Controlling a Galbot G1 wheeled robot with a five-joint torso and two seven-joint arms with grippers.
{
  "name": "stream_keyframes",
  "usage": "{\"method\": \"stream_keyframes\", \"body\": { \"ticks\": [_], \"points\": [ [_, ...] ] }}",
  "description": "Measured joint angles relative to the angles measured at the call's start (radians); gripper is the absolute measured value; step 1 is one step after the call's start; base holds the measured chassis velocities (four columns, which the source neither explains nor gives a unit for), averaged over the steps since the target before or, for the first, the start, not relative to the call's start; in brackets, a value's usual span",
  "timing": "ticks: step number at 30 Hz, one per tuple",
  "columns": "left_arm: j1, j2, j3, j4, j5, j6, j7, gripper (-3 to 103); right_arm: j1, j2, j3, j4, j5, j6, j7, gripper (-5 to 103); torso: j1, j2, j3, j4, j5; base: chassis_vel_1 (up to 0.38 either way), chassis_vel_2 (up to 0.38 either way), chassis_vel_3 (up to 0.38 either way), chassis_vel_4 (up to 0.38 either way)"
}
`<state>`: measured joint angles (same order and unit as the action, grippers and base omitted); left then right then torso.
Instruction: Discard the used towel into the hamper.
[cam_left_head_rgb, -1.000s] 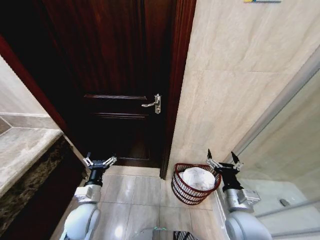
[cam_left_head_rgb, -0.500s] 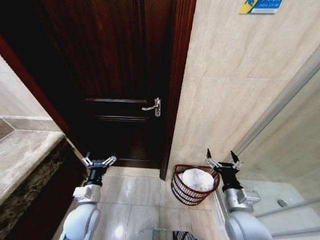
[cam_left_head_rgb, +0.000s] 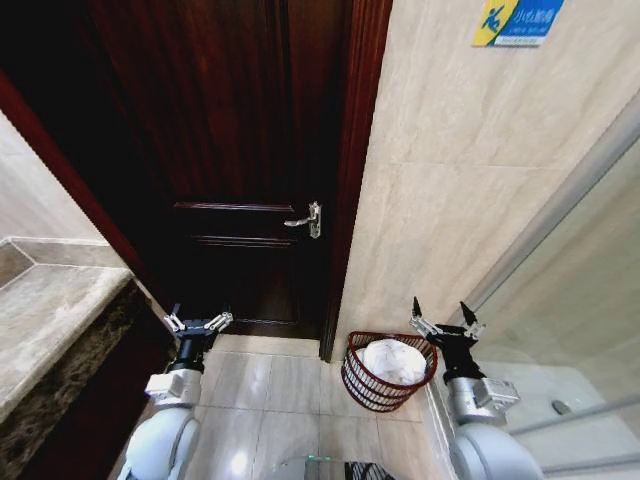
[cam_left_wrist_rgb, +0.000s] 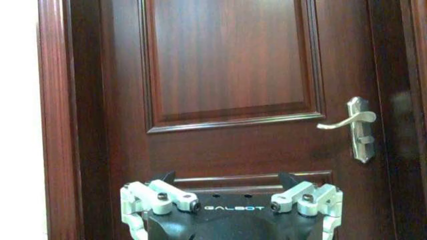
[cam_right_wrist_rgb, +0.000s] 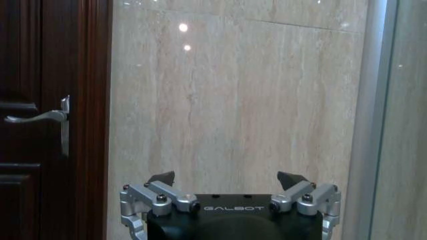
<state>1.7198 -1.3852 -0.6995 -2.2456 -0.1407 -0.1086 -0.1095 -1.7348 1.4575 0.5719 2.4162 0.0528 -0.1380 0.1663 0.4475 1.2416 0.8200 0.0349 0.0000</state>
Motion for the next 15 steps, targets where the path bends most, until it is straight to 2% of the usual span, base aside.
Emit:
{"method": "stream_keyframes", "body": {
  "ticks": [15],
  "points": [
    [0.002, -0.010, 0.004, -0.003, -0.001, 0.001, 0.000, 100, 0.001, -0.013, -0.007, 0.000, 0.002, -0.003, 0.012, 100, 0.037, 0.082, 0.045, 0.0000, 0.0000, 0.000, 0.000, 0.000, 0.000]
  ]
}}
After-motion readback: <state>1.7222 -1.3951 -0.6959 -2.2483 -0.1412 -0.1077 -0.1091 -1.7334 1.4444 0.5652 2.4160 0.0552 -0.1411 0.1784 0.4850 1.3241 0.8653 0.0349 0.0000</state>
